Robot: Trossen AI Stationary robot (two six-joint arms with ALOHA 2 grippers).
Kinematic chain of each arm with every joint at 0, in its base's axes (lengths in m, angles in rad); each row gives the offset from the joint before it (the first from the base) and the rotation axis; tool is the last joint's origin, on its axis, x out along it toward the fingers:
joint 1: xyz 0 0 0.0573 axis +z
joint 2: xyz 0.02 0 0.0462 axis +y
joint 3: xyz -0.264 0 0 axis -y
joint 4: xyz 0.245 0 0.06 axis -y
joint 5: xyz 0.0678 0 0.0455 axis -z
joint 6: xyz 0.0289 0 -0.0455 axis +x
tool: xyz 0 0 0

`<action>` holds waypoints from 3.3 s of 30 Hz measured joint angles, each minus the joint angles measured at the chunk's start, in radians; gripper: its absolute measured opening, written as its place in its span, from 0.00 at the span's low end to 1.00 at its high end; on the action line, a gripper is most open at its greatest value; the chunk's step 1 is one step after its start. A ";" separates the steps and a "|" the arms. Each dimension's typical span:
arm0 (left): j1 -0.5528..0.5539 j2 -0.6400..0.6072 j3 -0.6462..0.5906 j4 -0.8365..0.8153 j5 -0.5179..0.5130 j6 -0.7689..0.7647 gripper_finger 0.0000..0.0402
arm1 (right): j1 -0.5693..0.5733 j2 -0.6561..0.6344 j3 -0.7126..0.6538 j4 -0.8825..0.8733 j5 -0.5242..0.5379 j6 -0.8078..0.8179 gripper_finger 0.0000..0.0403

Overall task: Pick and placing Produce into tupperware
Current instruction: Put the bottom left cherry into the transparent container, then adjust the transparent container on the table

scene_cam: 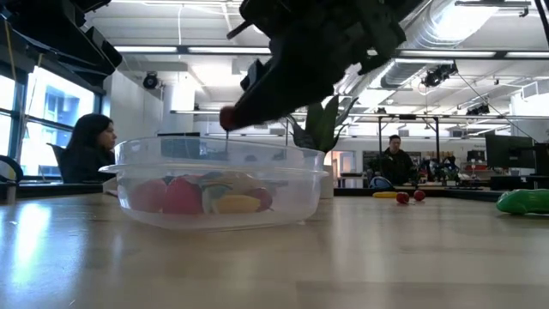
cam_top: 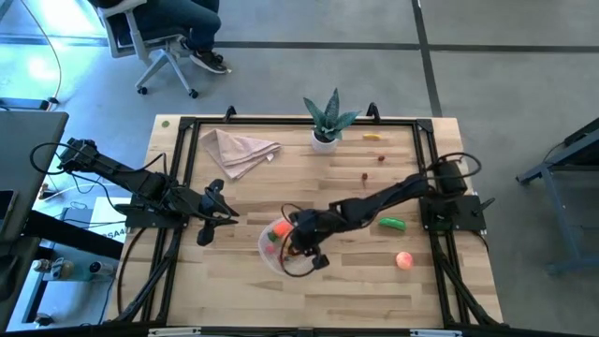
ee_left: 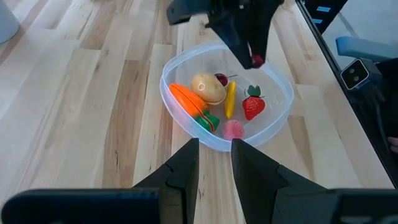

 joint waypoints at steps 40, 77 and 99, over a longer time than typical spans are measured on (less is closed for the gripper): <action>0.000 0.000 0.000 0.000 0.000 0.000 0.21 | 0.019 0.066 0.000 -0.041 0.066 0.054 0.21; 0.000 0.000 0.000 0.000 0.000 0.000 0.21 | 0.006 -0.090 0.003 -0.144 0.137 0.031 0.31; 0.000 0.000 0.000 0.000 0.000 0.000 0.21 | -0.133 -0.700 -0.247 -0.373 0.491 0.073 0.31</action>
